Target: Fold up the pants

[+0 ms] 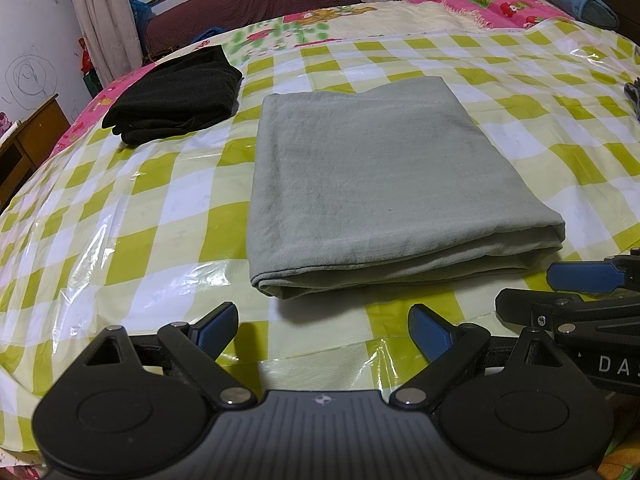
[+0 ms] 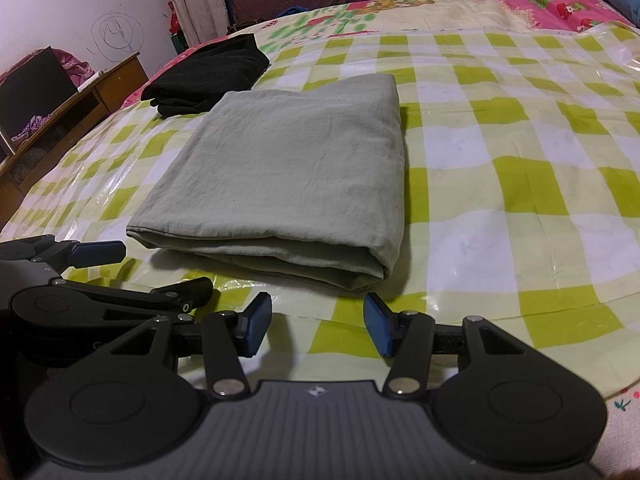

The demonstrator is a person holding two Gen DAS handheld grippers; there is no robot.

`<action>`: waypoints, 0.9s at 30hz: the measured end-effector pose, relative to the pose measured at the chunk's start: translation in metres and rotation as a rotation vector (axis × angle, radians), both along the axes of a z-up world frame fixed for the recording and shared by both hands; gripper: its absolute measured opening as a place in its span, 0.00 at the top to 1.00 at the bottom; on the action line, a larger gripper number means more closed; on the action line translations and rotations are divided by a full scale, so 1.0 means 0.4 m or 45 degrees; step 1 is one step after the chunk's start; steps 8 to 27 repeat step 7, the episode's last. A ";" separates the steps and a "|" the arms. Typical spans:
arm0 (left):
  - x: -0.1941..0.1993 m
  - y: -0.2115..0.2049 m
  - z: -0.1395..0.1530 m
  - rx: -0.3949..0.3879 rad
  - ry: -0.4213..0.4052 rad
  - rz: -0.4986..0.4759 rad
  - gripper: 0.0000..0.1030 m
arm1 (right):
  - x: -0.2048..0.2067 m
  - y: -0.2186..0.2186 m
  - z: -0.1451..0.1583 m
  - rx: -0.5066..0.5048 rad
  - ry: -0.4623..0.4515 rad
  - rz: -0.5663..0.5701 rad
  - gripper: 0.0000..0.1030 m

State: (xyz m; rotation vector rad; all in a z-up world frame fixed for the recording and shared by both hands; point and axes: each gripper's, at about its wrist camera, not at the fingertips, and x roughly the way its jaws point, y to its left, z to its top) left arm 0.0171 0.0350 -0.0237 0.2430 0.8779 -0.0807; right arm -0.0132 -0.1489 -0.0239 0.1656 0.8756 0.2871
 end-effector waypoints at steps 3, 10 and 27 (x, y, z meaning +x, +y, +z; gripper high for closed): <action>0.000 0.000 0.000 0.000 -0.001 0.000 0.00 | 0.000 0.000 0.000 0.000 0.000 0.000 0.49; 0.000 -0.001 0.001 0.003 -0.003 0.001 0.00 | 0.000 0.000 0.001 0.000 0.000 0.000 0.49; 0.000 -0.001 0.001 0.003 -0.003 0.001 0.00 | 0.000 0.000 0.001 0.000 0.000 0.000 0.49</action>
